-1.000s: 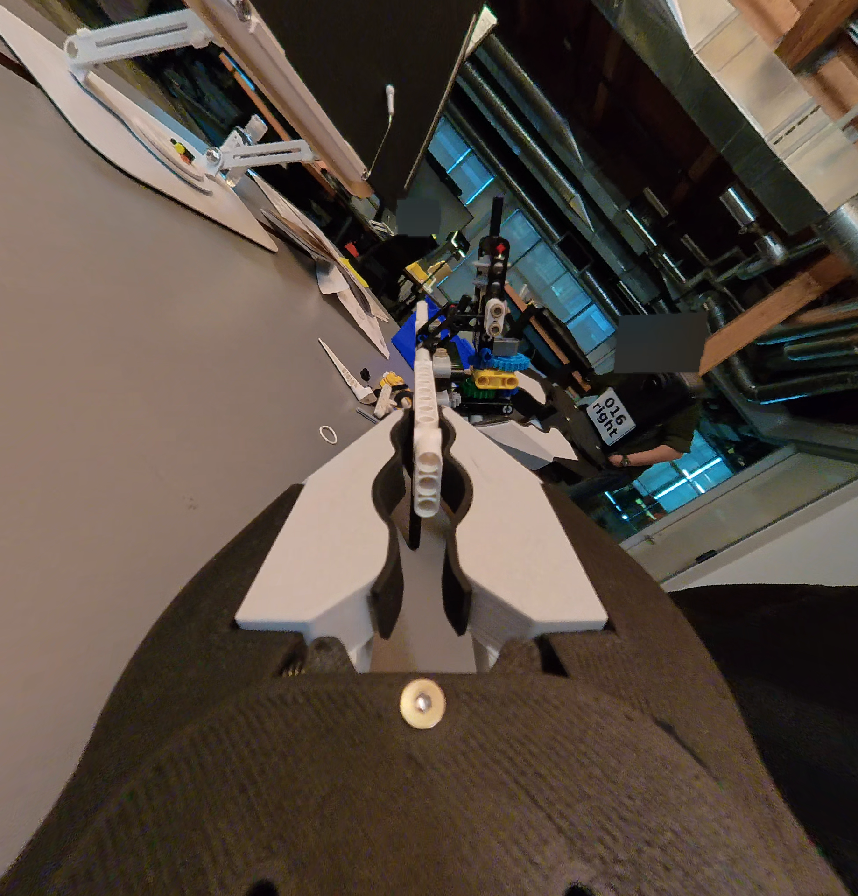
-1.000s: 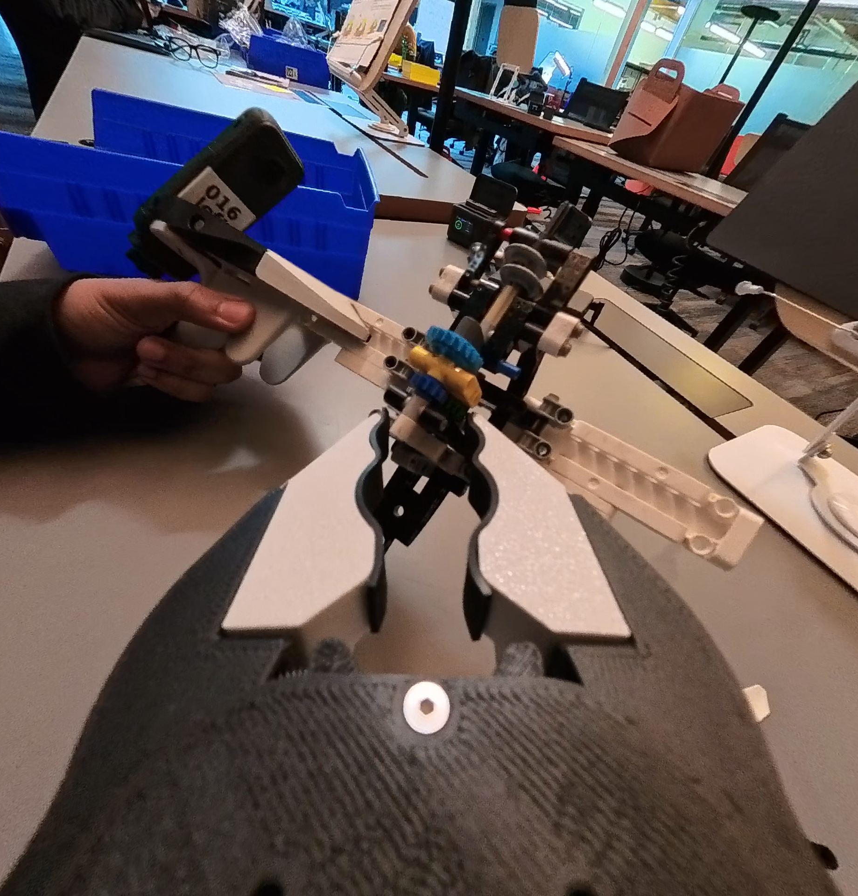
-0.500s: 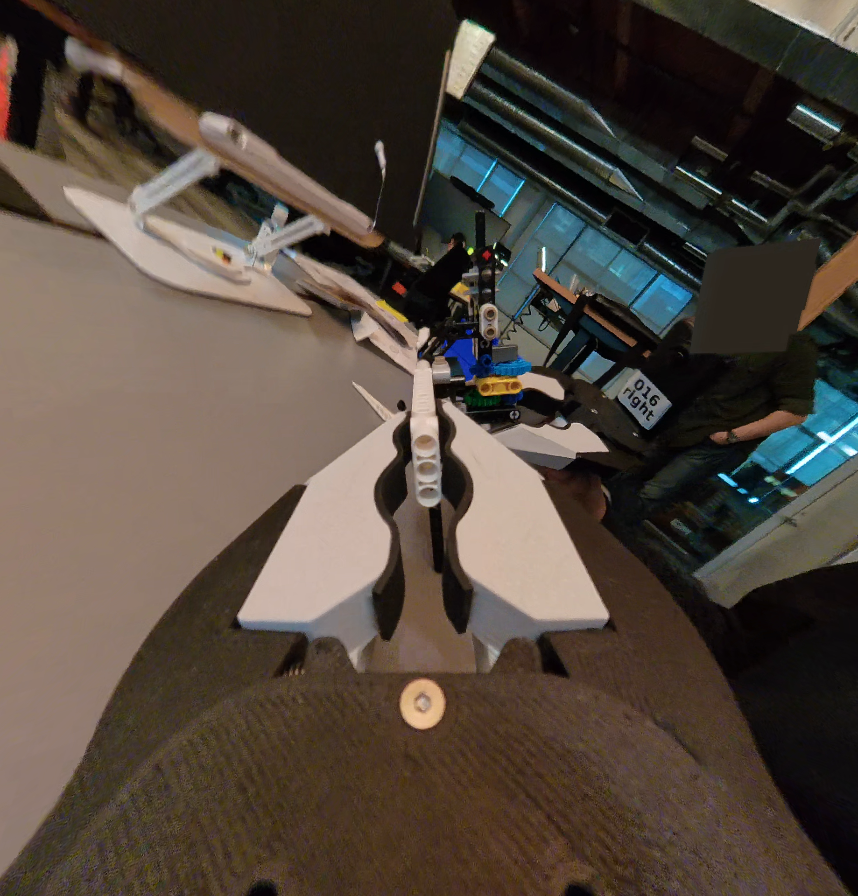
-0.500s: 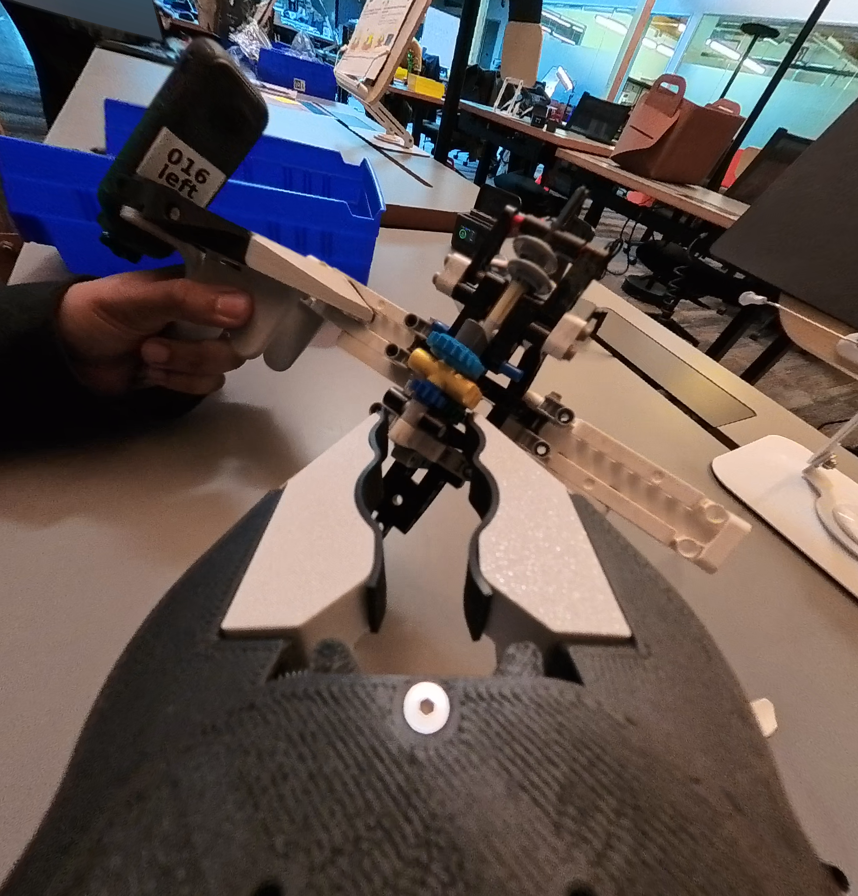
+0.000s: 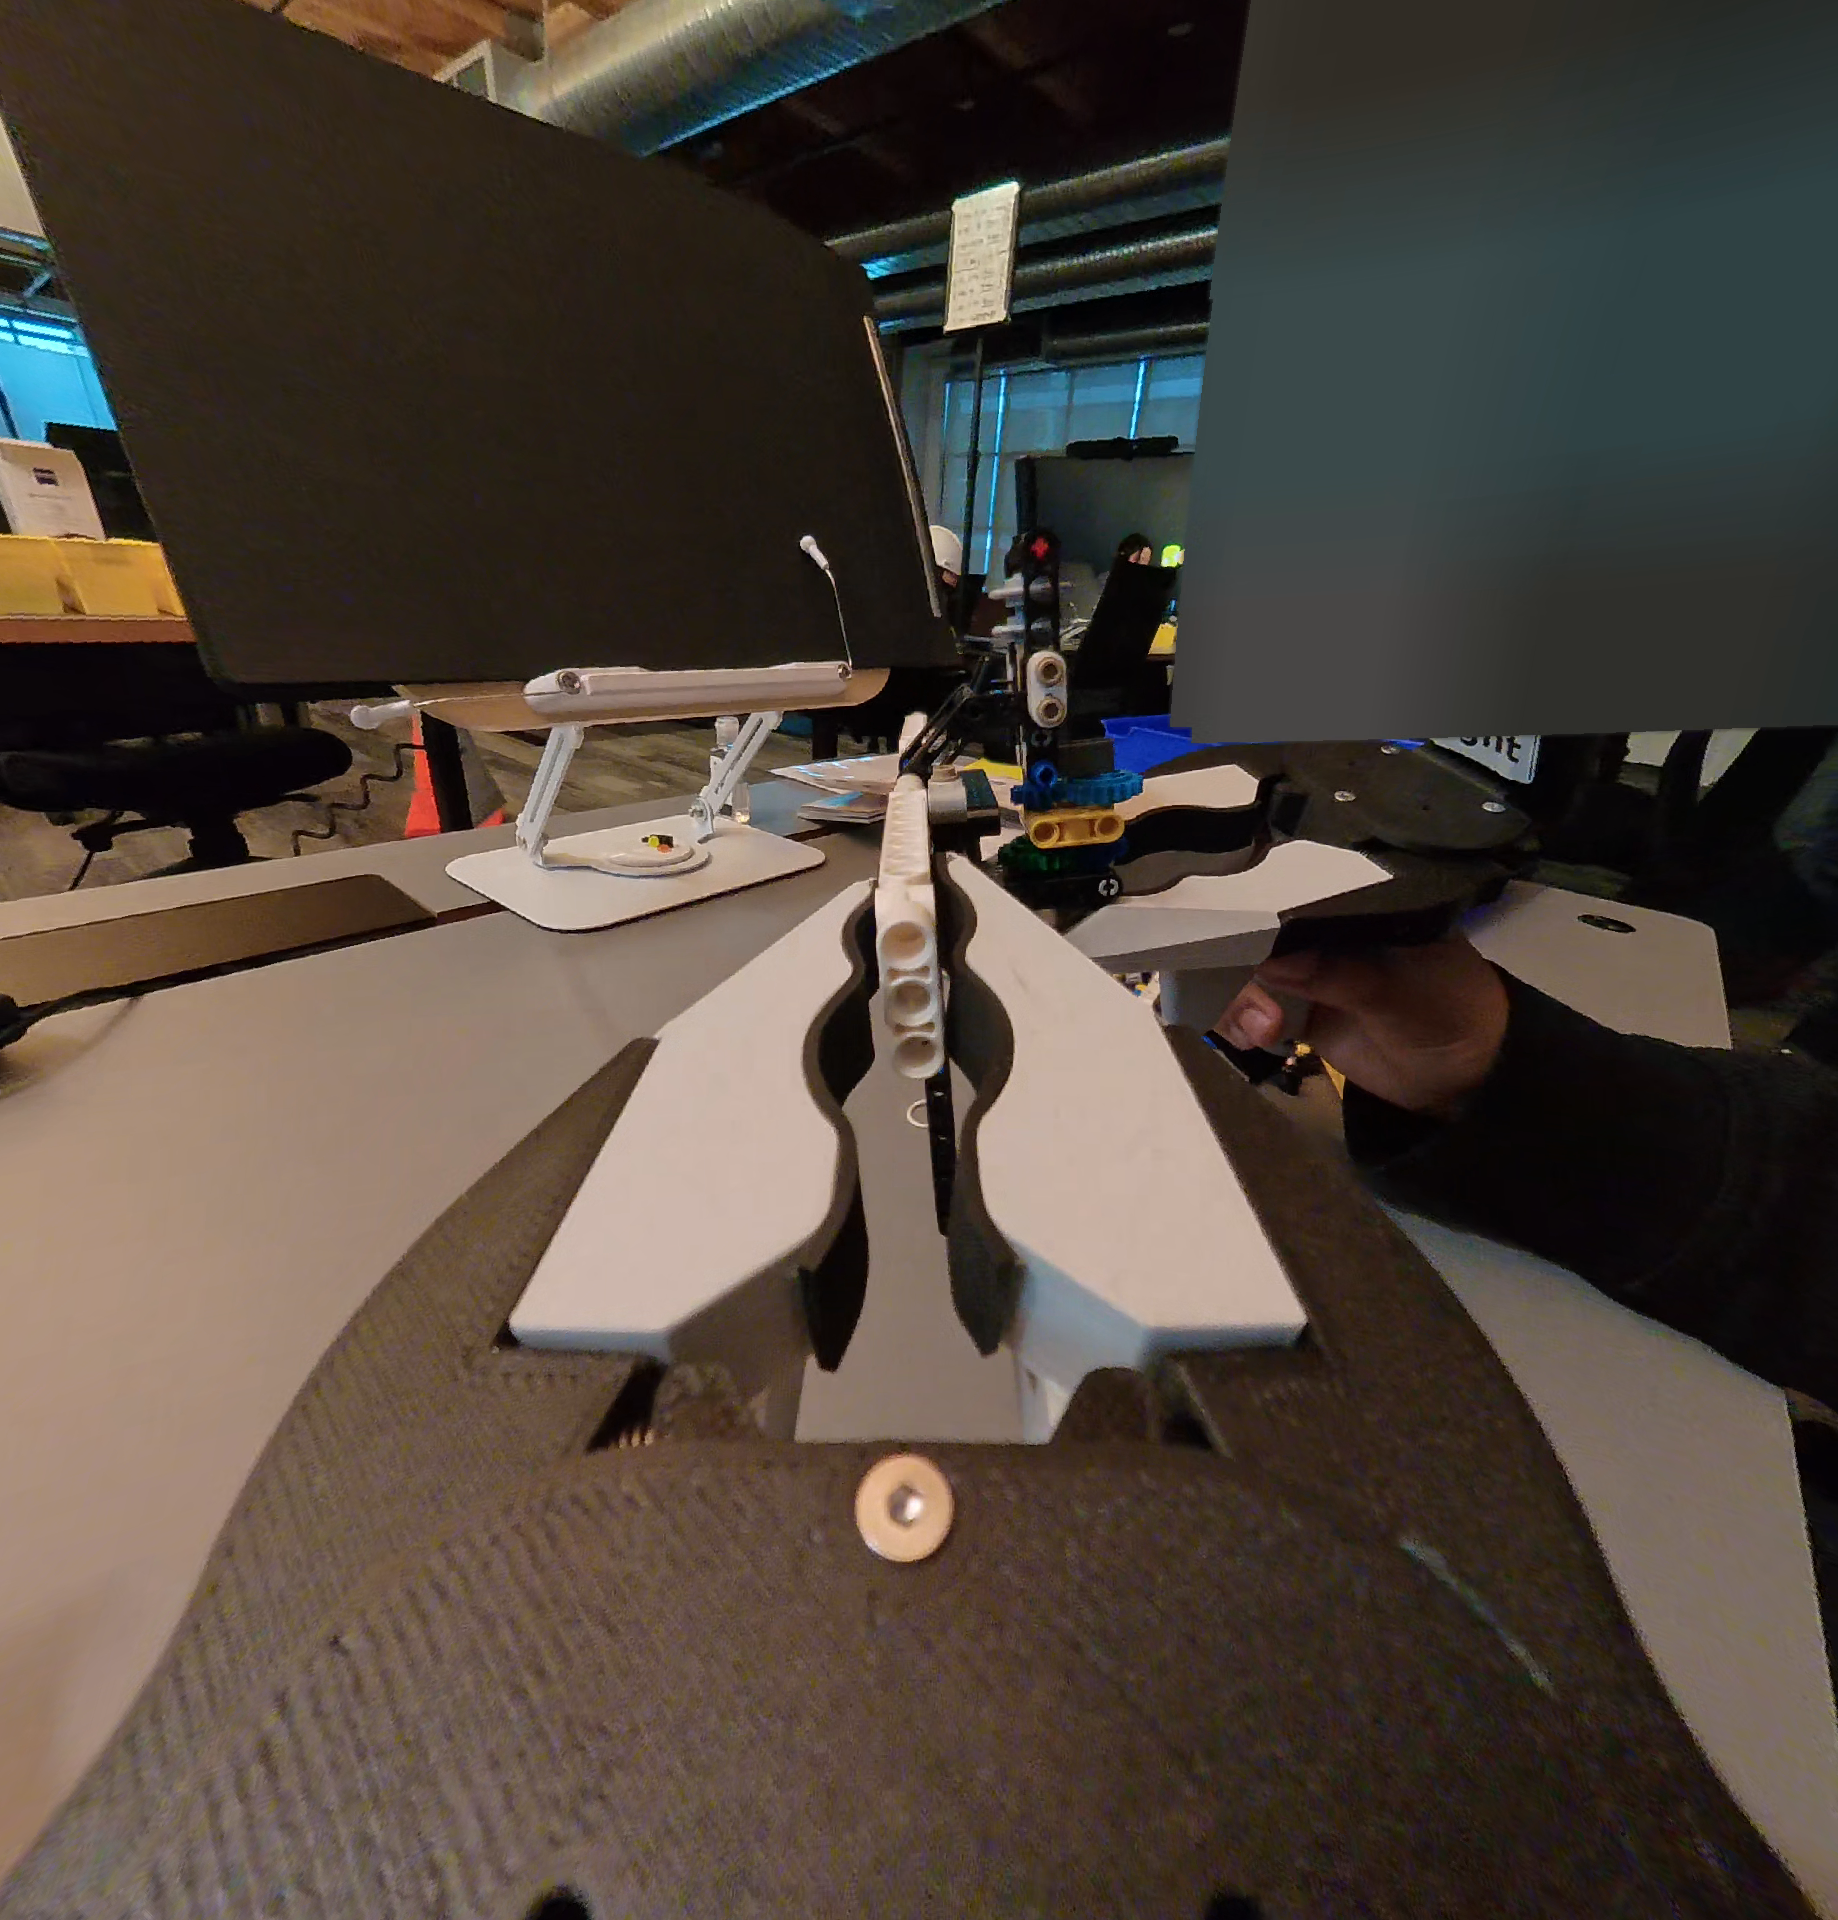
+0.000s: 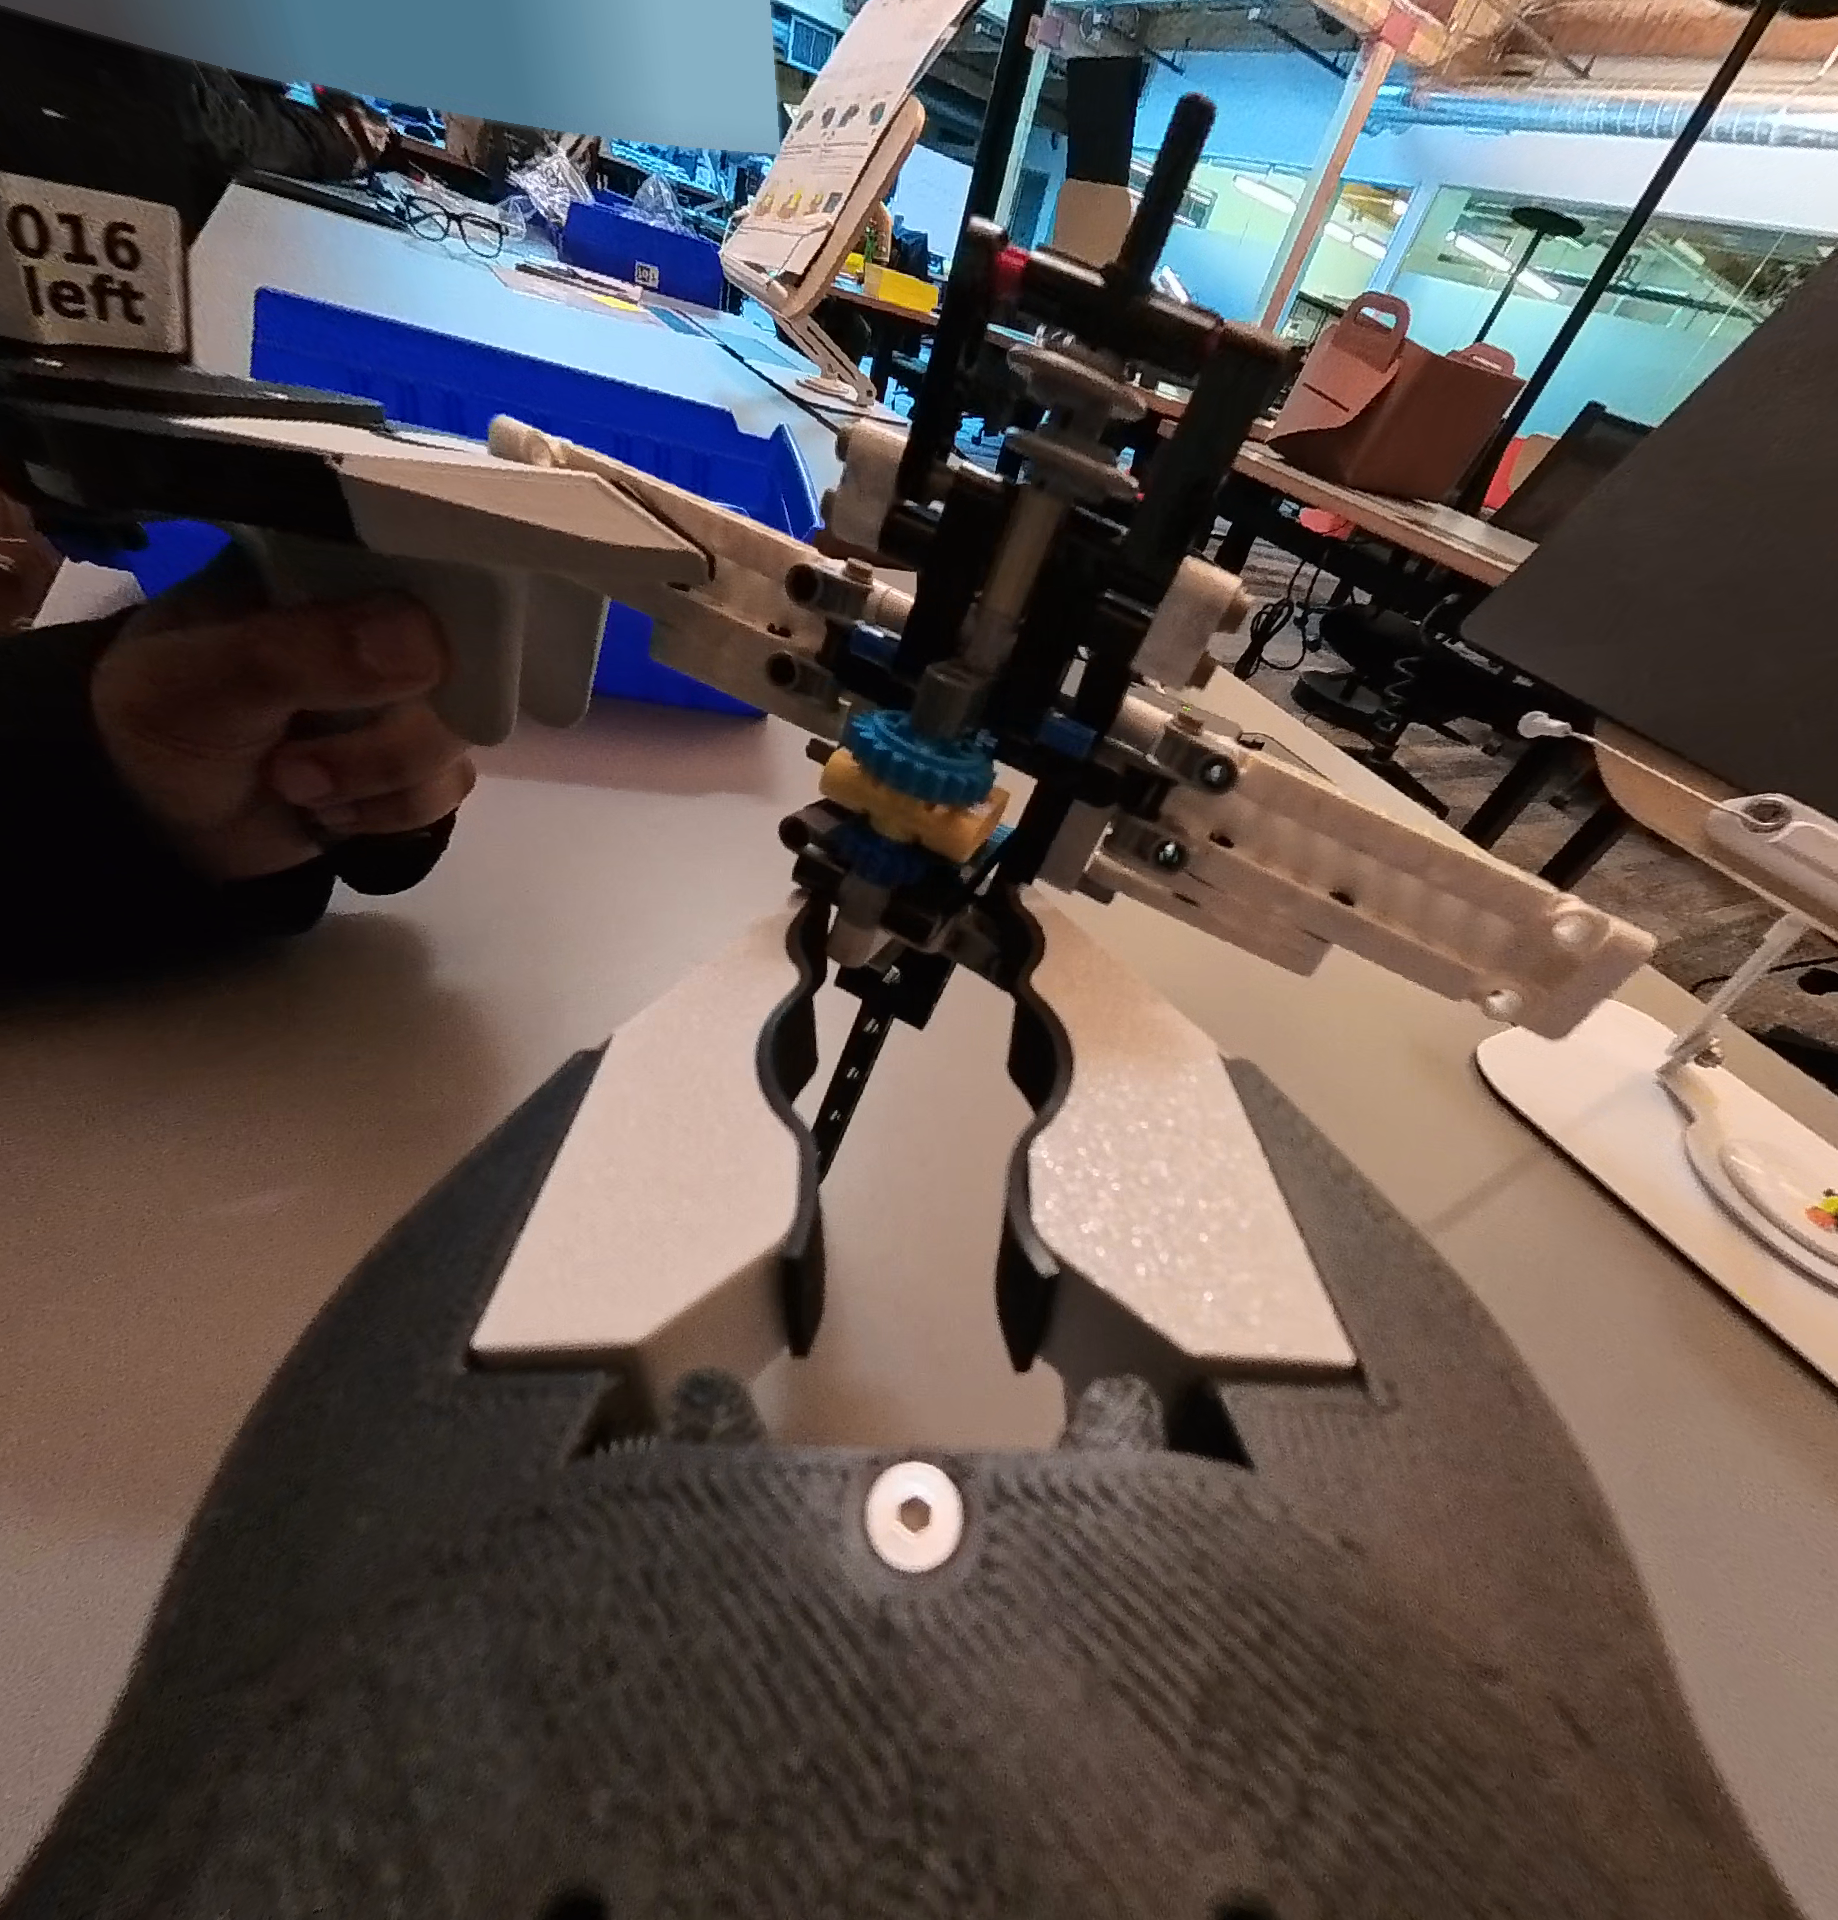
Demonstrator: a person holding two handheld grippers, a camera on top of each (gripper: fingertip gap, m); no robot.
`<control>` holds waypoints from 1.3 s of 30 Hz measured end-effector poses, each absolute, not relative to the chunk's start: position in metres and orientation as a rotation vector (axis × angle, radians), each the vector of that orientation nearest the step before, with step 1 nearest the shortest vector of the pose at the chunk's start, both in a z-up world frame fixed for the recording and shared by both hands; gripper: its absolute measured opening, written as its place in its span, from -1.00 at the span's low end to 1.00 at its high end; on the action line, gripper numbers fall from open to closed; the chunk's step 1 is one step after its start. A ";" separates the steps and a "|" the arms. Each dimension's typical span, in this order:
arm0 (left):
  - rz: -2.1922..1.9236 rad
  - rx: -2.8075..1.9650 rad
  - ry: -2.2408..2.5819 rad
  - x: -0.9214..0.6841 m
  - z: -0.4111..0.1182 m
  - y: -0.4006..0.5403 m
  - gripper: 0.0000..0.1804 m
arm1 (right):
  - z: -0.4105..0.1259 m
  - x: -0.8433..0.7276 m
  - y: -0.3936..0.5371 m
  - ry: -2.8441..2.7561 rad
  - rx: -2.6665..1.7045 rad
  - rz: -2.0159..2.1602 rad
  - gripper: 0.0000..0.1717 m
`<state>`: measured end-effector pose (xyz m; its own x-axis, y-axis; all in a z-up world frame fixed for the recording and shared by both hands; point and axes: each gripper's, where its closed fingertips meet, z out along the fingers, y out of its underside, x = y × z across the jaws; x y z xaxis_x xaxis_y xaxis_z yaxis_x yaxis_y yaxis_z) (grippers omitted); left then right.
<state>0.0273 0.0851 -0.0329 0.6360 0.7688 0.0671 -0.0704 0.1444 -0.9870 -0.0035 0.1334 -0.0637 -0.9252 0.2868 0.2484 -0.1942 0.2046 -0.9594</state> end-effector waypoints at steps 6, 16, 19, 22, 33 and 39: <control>0.686 -1.299 -0.672 0.027 -0.033 0.085 -0.94 | -0.065 -0.004 0.133 -2.117 -0.085 1.759 -0.64; 0.663 -1.300 -0.696 0.024 -0.036 0.084 -0.94 | -0.067 -0.004 0.132 -2.126 -0.085 1.732 -0.65; 0.647 -1.298 -0.708 0.023 -0.037 0.083 -0.94 | -0.068 -0.004 0.132 -2.129 -0.082 1.724 -0.66; 0.627 -1.294 -0.720 0.022 -0.039 0.082 -0.94 | -0.069 -0.004 0.131 -2.131 -0.077 1.715 -0.67; 0.531 -1.262 -0.767 0.018 -0.043 0.079 -0.94 | -0.069 -0.003 0.130 -2.128 -0.076 1.704 -0.68; 0.474 -1.243 -0.793 0.016 -0.045 0.077 -0.94 | -0.070 -0.003 0.130 -2.128 -0.077 1.701 -0.68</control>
